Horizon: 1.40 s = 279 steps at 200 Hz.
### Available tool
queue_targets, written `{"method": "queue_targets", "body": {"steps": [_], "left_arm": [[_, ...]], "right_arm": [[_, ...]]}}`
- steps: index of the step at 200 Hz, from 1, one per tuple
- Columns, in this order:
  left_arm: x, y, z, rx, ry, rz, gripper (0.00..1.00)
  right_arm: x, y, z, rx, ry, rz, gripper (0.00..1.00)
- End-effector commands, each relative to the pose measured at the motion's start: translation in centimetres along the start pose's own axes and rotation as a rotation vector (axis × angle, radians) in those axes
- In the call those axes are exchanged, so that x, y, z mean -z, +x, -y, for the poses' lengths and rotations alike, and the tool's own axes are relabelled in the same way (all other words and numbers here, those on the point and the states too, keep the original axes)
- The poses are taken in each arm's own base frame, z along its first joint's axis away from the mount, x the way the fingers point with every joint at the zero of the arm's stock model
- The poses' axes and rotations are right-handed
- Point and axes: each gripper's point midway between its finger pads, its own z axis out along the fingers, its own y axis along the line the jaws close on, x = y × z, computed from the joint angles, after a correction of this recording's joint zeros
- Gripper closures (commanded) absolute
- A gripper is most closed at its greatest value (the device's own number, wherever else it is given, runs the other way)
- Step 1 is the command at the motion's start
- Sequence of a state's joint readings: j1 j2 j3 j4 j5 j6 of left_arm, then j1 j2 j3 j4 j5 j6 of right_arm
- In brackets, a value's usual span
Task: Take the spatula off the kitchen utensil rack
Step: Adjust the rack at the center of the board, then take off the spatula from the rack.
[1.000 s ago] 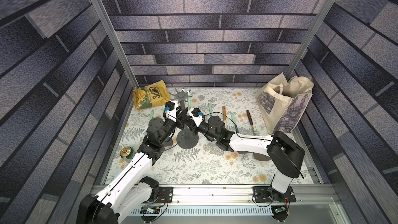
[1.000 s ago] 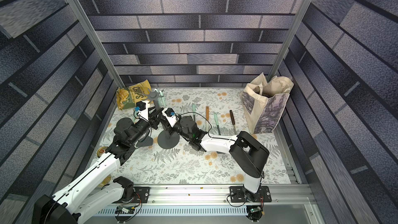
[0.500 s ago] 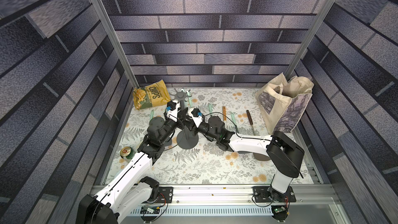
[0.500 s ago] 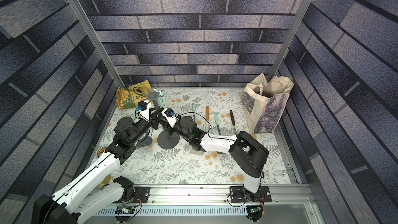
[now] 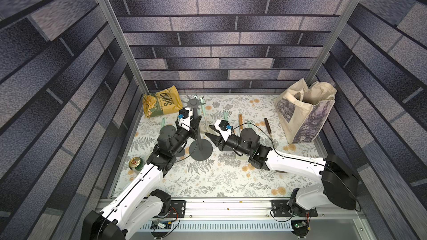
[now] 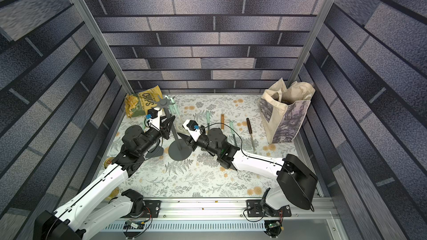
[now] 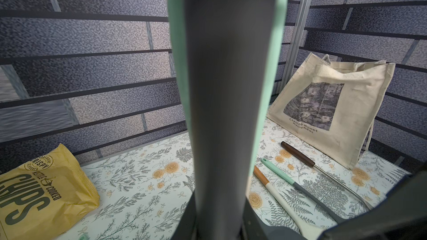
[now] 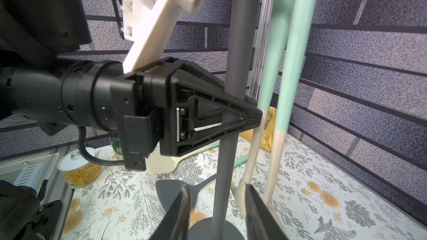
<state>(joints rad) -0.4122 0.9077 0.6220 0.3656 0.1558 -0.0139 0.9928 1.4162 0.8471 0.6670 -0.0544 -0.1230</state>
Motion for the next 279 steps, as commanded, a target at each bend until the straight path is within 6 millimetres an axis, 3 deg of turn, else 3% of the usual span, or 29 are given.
{"method": "queue_targets", "body": {"steps": [1, 74, 147, 198, 279], "left_arm": [[0.4, -1.7, 0.5, -0.015, 0.013, 0.029, 0.96], [0.7, -2.8, 1.6, -0.013, 0.041, 0.037, 0.98], [2.3, -1.5, 2.0, 0.003, 0.022, 0.012, 0.98], [3.4, -0.2, 1.8, 0.037, -0.001, 0.026, 0.95], [3.6, 0.7, 1.6, 0.042, -0.013, 0.030, 0.93]], "right_arm": [[0.6, 0.3, 0.5, 0.064, 0.042, -0.038, 0.59], [-1.5, -0.2, 2.4, 0.050, 0.070, -0.016, 0.60], [-2.0, -0.5, 4.0, 0.046, 0.098, 0.008, 0.60], [-2.8, -1.2, 3.4, 0.021, 0.056, 0.046, 0.60], [-4.4, -0.3, 2.6, -0.007, -0.004, 0.042, 0.65]]}}
